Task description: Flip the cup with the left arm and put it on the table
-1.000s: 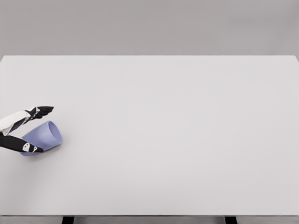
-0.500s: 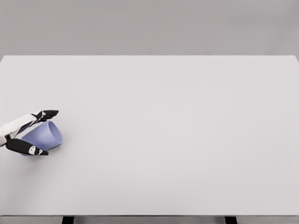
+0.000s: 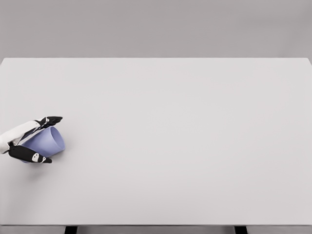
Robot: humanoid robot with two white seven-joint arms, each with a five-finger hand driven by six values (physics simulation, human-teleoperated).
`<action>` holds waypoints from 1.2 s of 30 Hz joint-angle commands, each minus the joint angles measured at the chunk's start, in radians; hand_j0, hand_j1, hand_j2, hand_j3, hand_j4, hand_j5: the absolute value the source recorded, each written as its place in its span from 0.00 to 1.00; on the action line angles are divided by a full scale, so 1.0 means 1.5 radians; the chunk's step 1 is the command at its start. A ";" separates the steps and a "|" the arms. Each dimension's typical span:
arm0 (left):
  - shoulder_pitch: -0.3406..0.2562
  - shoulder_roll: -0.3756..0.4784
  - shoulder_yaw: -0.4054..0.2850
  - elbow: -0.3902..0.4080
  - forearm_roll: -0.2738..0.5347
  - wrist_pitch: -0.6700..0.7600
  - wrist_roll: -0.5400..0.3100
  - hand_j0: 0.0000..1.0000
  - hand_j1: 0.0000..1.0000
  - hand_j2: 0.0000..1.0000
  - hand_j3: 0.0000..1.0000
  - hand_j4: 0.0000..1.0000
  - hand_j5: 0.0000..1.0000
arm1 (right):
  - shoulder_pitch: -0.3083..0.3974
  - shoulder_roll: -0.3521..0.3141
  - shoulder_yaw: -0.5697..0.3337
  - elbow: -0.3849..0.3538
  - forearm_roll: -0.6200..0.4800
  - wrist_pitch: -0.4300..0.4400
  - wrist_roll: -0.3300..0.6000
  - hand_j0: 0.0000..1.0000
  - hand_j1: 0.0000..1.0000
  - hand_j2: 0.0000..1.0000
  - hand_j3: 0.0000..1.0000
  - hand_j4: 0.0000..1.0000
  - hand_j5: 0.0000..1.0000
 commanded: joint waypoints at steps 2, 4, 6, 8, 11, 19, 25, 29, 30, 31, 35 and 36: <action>0.000 0.000 -0.001 0.000 0.000 0.006 0.001 0.98 0.98 0.98 0.98 0.98 0.98 | 0.000 0.000 0.001 0.000 0.000 0.000 0.000 1.00 1.00 1.00 1.00 1.00 1.00; 0.000 -0.003 -0.001 0.000 0.001 0.009 0.001 0.93 0.93 0.93 0.93 0.93 0.93 | 0.000 0.000 0.000 0.000 0.000 0.000 0.000 1.00 1.00 1.00 1.00 1.00 1.00; 0.000 -0.004 -0.001 0.000 0.000 0.010 0.001 0.85 0.85 0.85 0.85 0.85 0.85 | 0.000 0.000 0.001 0.000 0.000 0.000 0.000 1.00 1.00 1.00 1.00 1.00 1.00; 0.000 -0.005 -0.004 0.000 0.000 0.010 0.000 0.79 0.79 0.79 0.79 0.79 0.79 | 0.000 0.000 0.001 0.000 0.000 0.000 0.000 1.00 1.00 1.00 1.00 1.00 1.00; 0.000 -0.005 -0.005 0.000 -0.002 0.010 0.000 0.73 0.73 0.73 0.73 0.73 0.73 | 0.000 0.000 0.000 0.000 0.000 0.000 0.000 1.00 1.00 1.00 1.00 1.00 1.00; 0.000 -0.009 -0.008 0.000 -0.003 -0.020 0.001 0.65 0.65 0.65 0.65 0.65 0.65 | 0.000 0.000 0.000 0.000 0.000 0.000 0.000 1.00 1.00 1.00 1.00 1.00 1.00; 0.001 -0.008 -0.008 0.001 0.007 -0.109 -0.001 0.65 0.65 0.65 0.65 0.65 0.65 | 0.000 0.000 0.000 0.000 0.000 0.000 0.000 1.00 1.00 1.00 1.00 1.00 1.00; 0.001 -0.005 -0.007 0.009 0.073 -0.160 -0.003 0.65 0.65 0.65 0.65 0.65 0.65 | 0.000 0.000 0.000 0.001 0.000 0.000 0.000 1.00 1.00 1.00 1.00 1.00 1.00; 0.000 -0.005 -0.007 0.012 0.083 -0.165 -0.003 0.65 0.65 0.65 0.65 0.65 0.65 | 0.000 0.000 0.001 0.001 0.000 0.000 0.000 1.00 1.00 1.00 1.00 1.00 1.00; 0.000 -0.005 -0.007 0.014 0.090 -0.173 -0.004 0.65 0.65 0.65 0.65 0.65 0.65 | 0.000 0.000 0.001 0.000 0.000 0.000 0.000 1.00 1.00 1.00 1.00 1.00 1.00; -0.002 -0.005 -0.007 0.035 0.126 -0.209 -0.006 0.65 0.65 0.65 0.65 0.65 0.65 | 0.000 0.000 0.000 0.001 0.000 0.000 0.000 1.00 1.00 1.00 1.00 1.00 1.00; -0.002 -0.006 -0.008 0.042 0.139 -0.221 -0.007 0.66 0.66 0.66 0.66 0.66 0.66 | 0.000 0.000 0.000 0.001 0.000 0.000 0.000 1.00 1.00 1.00 1.00 1.00 1.00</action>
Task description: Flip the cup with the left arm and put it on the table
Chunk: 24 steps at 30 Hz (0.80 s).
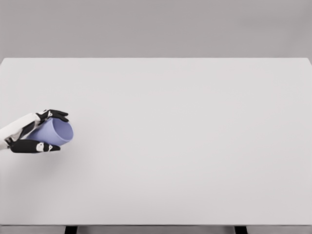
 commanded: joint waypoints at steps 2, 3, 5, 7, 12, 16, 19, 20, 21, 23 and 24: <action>0.000 0.000 -0.005 0.018 0.043 -0.046 -0.005 0.66 0.66 0.66 0.66 0.66 0.66 | 0.000 0.000 0.001 0.000 0.000 0.000 0.000 1.00 1.00 1.00 1.00 1.00 1.00; -0.002 -0.002 -0.008 0.025 0.055 -0.062 -0.019 0.66 0.66 0.66 0.66 0.66 0.66 | 0.000 0.000 0.000 0.001 0.000 0.000 0.000 1.00 1.00 1.00 1.00 1.00 1.00; -0.006 -0.002 -0.017 0.040 0.087 -0.096 -0.047 0.66 0.66 0.66 0.66 0.66 0.66 | 0.000 0.000 0.001 0.000 0.000 0.000 0.000 1.00 1.00 1.00 1.00 1.00 1.00; -0.028 -0.005 -0.048 0.052 0.108 -0.124 -0.068 0.66 0.66 0.66 0.66 0.66 0.66 | 0.000 0.000 0.001 0.000 0.000 0.000 0.000 1.00 1.00 1.00 1.00 1.00 1.00; -0.104 -0.056 -0.120 0.090 0.156 -0.132 -0.122 0.66 0.66 0.66 0.66 0.66 0.66 | 0.000 0.000 0.001 0.000 0.000 0.000 0.000 1.00 1.00 1.00 1.00 1.00 1.00; -0.166 -0.115 -0.153 0.170 0.223 -0.132 -0.165 0.66 0.66 0.66 0.66 0.66 0.66 | 0.000 0.000 0.001 0.000 0.000 0.000 0.000 1.00 1.00 1.00 1.00 1.00 1.00; -0.172 -0.134 -0.153 0.174 0.269 -0.129 -0.165 0.66 0.66 0.66 0.66 0.66 0.66 | 0.000 0.000 0.000 0.000 0.000 0.000 0.000 1.00 1.00 1.00 1.00 1.00 1.00; -0.174 -0.134 -0.153 0.175 0.276 -0.127 -0.165 0.66 0.66 0.66 0.66 0.66 0.66 | 0.000 0.000 0.001 0.000 0.000 0.000 0.000 1.00 1.00 1.00 1.00 1.00 1.00; -0.175 -0.135 -0.153 0.183 0.281 -0.126 -0.165 0.66 0.66 0.66 0.66 0.66 0.66 | 0.000 0.000 0.001 0.000 0.000 0.000 0.000 1.00 1.00 1.00 1.00 1.00 1.00; -0.183 -0.145 -0.153 0.198 0.282 -0.125 -0.165 0.66 0.66 0.66 0.66 0.66 0.66 | 0.000 0.000 0.000 0.000 0.000 0.000 0.000 1.00 1.00 1.00 1.00 1.00 1.00; -0.184 -0.151 -0.153 0.207 0.281 -0.125 -0.165 0.66 0.66 0.66 0.66 0.66 0.66 | 0.000 0.000 0.000 0.000 0.000 0.000 0.000 1.00 1.00 1.00 1.00 1.00 1.00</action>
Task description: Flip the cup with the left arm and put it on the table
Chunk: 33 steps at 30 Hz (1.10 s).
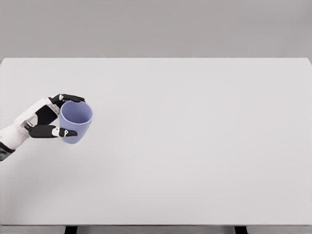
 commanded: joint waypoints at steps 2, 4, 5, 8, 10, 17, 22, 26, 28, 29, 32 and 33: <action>-0.001 -0.013 -0.004 0.020 0.011 0.002 -0.001 0.66 0.66 0.66 0.66 0.66 0.66 | 0.000 0.000 0.000 0.000 0.000 0.000 0.000 1.00 1.00 1.00 1.00 1.00 1.00; -0.001 -0.014 -0.011 0.020 0.011 0.002 -0.001 0.69 0.69 0.69 0.69 0.69 0.69 | 0.000 0.000 0.000 0.001 0.000 0.000 0.000 1.00 1.00 1.00 1.00 1.00 1.00; -0.001 -0.021 -0.011 0.021 0.011 0.002 -0.001 0.69 0.69 0.69 0.69 0.69 0.69 | 0.000 0.000 0.000 0.001 0.000 0.000 0.000 1.00 1.00 1.00 1.00 1.00 1.00; -0.001 -0.023 -0.015 0.027 0.010 0.002 -0.001 0.71 0.71 0.71 0.71 0.71 0.71 | 0.000 0.000 0.000 0.000 0.000 0.000 0.000 1.00 1.00 1.00 1.00 1.00 1.00; -0.001 -0.024 -0.016 0.027 0.010 0.003 -0.001 0.75 0.75 0.75 0.75 0.75 0.75 | 0.000 0.000 0.001 0.000 0.000 0.000 0.000 1.00 1.00 1.00 1.00 1.00 1.00; 0.000 -0.028 -0.025 0.031 0.007 0.006 -0.001 0.87 0.87 0.87 0.87 0.87 0.87 | 0.000 0.000 0.000 0.000 0.000 0.000 0.000 1.00 1.00 1.00 1.00 1.00 1.00; 0.000 -0.030 -0.030 0.033 0.005 0.006 -0.001 0.93 0.93 0.93 0.93 0.93 0.93 | 0.000 0.000 0.001 0.001 0.000 0.000 0.000 1.00 1.00 1.00 1.00 1.00 1.00; 0.000 -0.030 -0.031 0.033 0.004 0.004 -0.001 0.95 0.95 0.95 0.95 0.95 0.95 | 0.000 0.000 0.001 0.001 0.000 0.000 0.000 1.00 1.00 1.00 1.00 1.00 1.00; 0.001 -0.030 -0.031 0.033 0.004 0.004 -0.001 0.96 0.96 0.96 0.96 0.96 0.96 | 0.000 0.000 0.000 0.001 0.000 0.000 0.000 1.00 1.00 1.00 1.00 1.00 1.00; 0.000 -0.030 -0.031 0.033 0.004 0.006 -0.001 0.96 0.96 0.96 0.96 0.96 0.96 | 0.000 0.000 0.001 0.000 0.000 0.000 0.000 1.00 1.00 1.00 1.00 1.00 1.00; 0.001 -0.029 -0.031 0.031 0.001 0.003 -0.001 1.00 1.00 1.00 1.00 1.00 1.00 | 0.000 0.000 0.001 0.000 0.000 0.000 0.000 1.00 1.00 1.00 1.00 1.00 1.00; 0.001 -0.029 -0.030 0.028 0.001 0.001 -0.001 1.00 1.00 1.00 1.00 1.00 1.00 | 0.000 0.000 0.000 0.000 0.000 0.000 0.000 1.00 1.00 1.00 1.00 1.00 1.00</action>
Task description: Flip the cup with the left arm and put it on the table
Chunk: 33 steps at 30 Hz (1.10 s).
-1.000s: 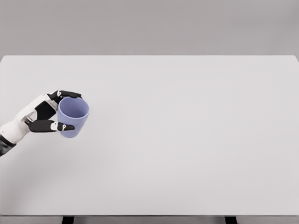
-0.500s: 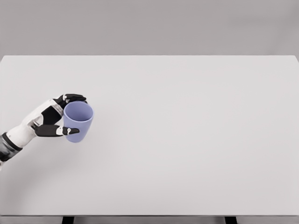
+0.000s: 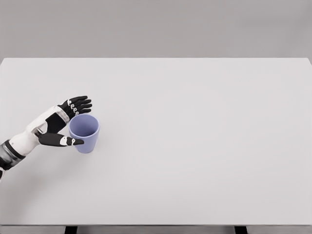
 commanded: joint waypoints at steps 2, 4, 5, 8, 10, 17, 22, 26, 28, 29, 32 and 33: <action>-0.002 0.005 0.006 -0.004 0.002 -0.004 0.000 1.00 1.00 1.00 1.00 1.00 1.00 | 0.000 0.000 0.000 0.000 0.000 0.000 0.000 1.00 1.00 1.00 1.00 1.00 1.00; -0.010 0.009 0.008 -0.005 0.002 -0.005 0.000 1.00 1.00 1.00 1.00 1.00 1.00 | 0.000 0.000 0.000 0.000 0.000 0.000 0.000 1.00 1.00 1.00 1.00 1.00 1.00; -0.015 0.009 0.008 -0.005 0.002 -0.006 0.000 1.00 1.00 1.00 1.00 1.00 1.00 | 0.000 0.000 -0.001 0.001 0.000 0.000 0.000 1.00 1.00 1.00 1.00 1.00 1.00; -0.023 0.016 0.008 -0.007 0.002 -0.006 0.000 1.00 1.00 1.00 1.00 1.00 1.00 | 0.000 0.000 0.000 0.000 0.000 0.000 0.000 1.00 1.00 1.00 1.00 1.00 1.00; -0.032 0.026 0.009 -0.011 0.002 -0.006 0.000 1.00 1.00 1.00 1.00 1.00 1.00 | 0.000 0.000 0.000 0.001 0.000 0.000 0.000 1.00 1.00 1.00 1.00 1.00 1.00; -0.033 0.029 0.012 -0.013 0.002 -0.017 0.000 1.00 1.00 1.00 1.00 1.00 1.00 | 0.000 0.000 0.000 0.001 0.000 0.000 0.000 1.00 1.00 1.00 1.00 1.00 1.00; -0.034 0.032 0.013 -0.026 0.003 -0.018 0.000 1.00 1.00 1.00 1.00 1.00 1.00 | 0.000 0.000 0.000 0.000 0.000 0.000 0.000 1.00 1.00 1.00 1.00 1.00 1.00; -0.060 0.096 0.013 -0.076 -0.013 -0.015 0.000 1.00 1.00 1.00 1.00 1.00 1.00 | 0.000 0.000 0.000 0.000 0.000 0.000 0.000 1.00 1.00 1.00 1.00 1.00 1.00; -0.083 0.118 0.013 -0.084 -0.102 -0.017 0.000 1.00 1.00 1.00 1.00 1.00 1.00 | 0.000 0.000 0.000 0.001 0.000 0.000 0.000 1.00 1.00 1.00 1.00 1.00 1.00; -0.087 0.135 0.012 -0.084 -0.155 -0.017 0.000 1.00 1.00 1.00 1.00 1.00 1.00 | 0.000 0.000 -0.001 0.001 0.000 0.000 0.000 1.00 1.00 1.00 1.00 1.00 1.00; -0.087 0.157 0.012 -0.079 -0.219 -0.018 0.000 1.00 1.00 1.00 1.00 1.00 1.00 | 0.000 0.000 0.000 0.000 0.000 0.000 0.000 1.00 1.00 1.00 1.00 1.00 1.00; -0.087 0.157 0.012 -0.077 -0.221 -0.018 0.000 1.00 1.00 1.00 1.00 1.00 1.00 | 0.000 0.000 -0.001 0.000 0.000 0.000 0.000 1.00 1.00 1.00 1.00 1.00 1.00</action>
